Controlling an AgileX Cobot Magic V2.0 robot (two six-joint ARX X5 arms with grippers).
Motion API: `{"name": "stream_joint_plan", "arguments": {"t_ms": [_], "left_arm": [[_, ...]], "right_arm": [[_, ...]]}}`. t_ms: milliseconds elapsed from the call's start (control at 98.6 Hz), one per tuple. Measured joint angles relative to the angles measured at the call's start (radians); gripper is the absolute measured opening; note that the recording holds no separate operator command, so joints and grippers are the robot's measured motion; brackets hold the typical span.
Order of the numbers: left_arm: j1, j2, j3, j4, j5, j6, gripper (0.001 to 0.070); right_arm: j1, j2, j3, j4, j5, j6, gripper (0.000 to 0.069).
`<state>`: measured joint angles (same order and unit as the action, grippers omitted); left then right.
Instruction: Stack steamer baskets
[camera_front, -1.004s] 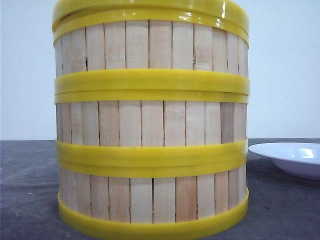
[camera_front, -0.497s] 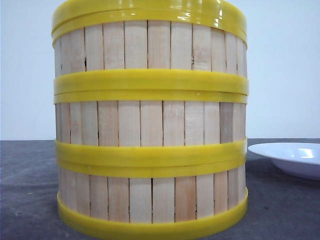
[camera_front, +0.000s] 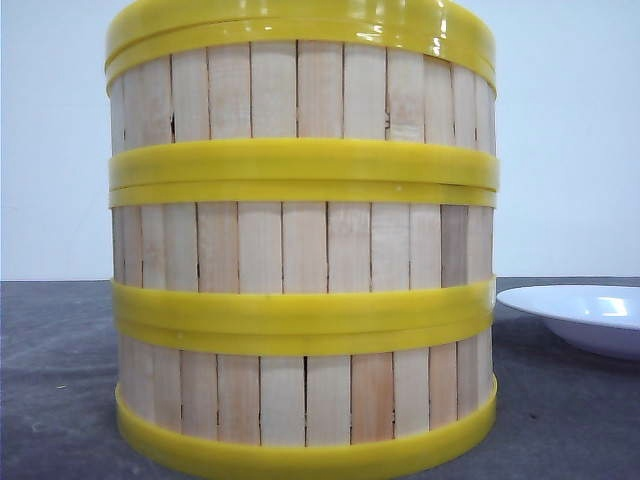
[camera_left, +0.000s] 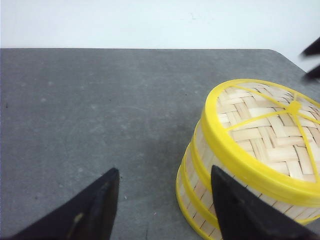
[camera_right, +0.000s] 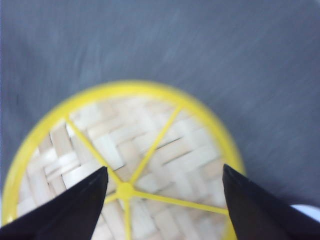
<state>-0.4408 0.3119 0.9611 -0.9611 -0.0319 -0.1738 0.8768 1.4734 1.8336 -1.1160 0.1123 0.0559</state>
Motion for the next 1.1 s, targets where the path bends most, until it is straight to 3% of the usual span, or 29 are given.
{"name": "stream_joint_plan", "arguments": {"t_ms": [467,659,923,1095], "left_arm": [[0.000,0.000,0.000,0.005,0.000,0.000,0.0348],[0.000,0.000,-0.030,0.011,0.000,0.000,0.0348],[0.000,-0.050,-0.154,0.074,0.009,0.000,0.0348],[0.000,-0.056,-0.169,0.078,0.010,0.000,0.0348]], "right_arm": [[0.082,-0.377,-0.040,-0.032,0.286,0.001,0.0448],[0.106,-0.551,-0.268,-0.019,0.340,0.044,0.0448],[0.111,-0.803,-0.682,0.121,0.358,0.158,0.0448],[0.111,-0.874,-0.788,0.133,0.359,0.205,0.0448]]}}
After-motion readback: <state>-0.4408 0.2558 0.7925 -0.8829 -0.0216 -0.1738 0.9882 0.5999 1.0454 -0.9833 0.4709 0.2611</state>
